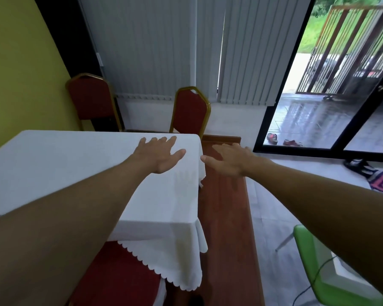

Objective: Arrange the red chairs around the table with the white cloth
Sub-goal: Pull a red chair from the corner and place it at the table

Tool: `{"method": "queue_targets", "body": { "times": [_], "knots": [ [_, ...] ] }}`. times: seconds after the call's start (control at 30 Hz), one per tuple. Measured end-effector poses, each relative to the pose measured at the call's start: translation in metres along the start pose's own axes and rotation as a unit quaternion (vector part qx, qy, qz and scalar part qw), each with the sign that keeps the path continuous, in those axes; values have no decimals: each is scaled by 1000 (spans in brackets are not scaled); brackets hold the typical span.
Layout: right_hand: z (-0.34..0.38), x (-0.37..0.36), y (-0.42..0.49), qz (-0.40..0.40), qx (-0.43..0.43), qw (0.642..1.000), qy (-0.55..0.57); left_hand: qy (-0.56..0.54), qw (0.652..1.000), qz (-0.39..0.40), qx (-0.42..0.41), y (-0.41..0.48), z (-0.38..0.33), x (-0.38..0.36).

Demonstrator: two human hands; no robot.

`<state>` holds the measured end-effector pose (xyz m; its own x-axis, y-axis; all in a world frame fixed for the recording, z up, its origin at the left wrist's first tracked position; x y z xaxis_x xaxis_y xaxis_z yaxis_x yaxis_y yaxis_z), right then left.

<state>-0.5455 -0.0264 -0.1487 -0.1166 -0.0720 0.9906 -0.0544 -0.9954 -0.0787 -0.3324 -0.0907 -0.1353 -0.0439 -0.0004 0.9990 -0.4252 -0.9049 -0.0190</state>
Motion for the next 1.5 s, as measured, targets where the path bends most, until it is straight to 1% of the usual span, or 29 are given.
{"method": "queue_targets", "body": {
  "times": [0.27, 0.37, 0.43, 0.5, 0.63, 0.77, 1.0, 1.07, 1.23, 1.33, 1.5],
  "knots": [
    [-56, 24, 104, -22, 2, 1000, 4, -9, 999, -32, -23, 122, -9, 13],
    [-74, 38, 142, -42, -1, 999, 15, -9, 998, -61, -33, 169, -8, 21],
    [-78, 42, 155, -52, 1, 999, 14, -7, 997, -66, -33, 183, -7, 22],
    [-96, 48, 187, -41, -9, 999, 21, -11, 998, -56, -27, 218, -11, 21],
    [-111, 54, 220, -33, 5, 999, 19, -29, 998, -60, -22, 254, -12, 19],
    [-130, 61, 272, -26, 29, 999, 8, -29, 998, -54, -7, 299, -17, 15],
    [-181, 75, 365, -25, 76, 997, 3, -10, 998, -36, 52, 379, -34, 15],
    [-203, 83, 394, -16, 90, 996, 0, -21, 996, -36, 73, 412, -42, 17],
    [-225, 92, 443, 1, 119, 993, 1, -43, 993, -41, 102, 450, -45, 25],
    [-230, 92, 479, 17, 144, 989, 6, -54, 991, -38, 117, 474, -43, 23],
    [-224, 81, 546, 29, 180, 983, 23, -69, 984, 2, 166, 521, -22, 9]
  ]
}}
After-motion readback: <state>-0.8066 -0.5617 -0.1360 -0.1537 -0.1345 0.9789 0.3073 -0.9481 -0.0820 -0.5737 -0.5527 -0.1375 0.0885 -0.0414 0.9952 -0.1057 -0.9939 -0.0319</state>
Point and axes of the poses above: each hand's wrist, its own y-axis towards the middle knuckle, its own x-axis out of the back of the hand, z = x × y, the point moved 3 cm from there along y, towards the middle knuckle, and after that the axes turned 6 degrees about -z, right-handed, at the moved point
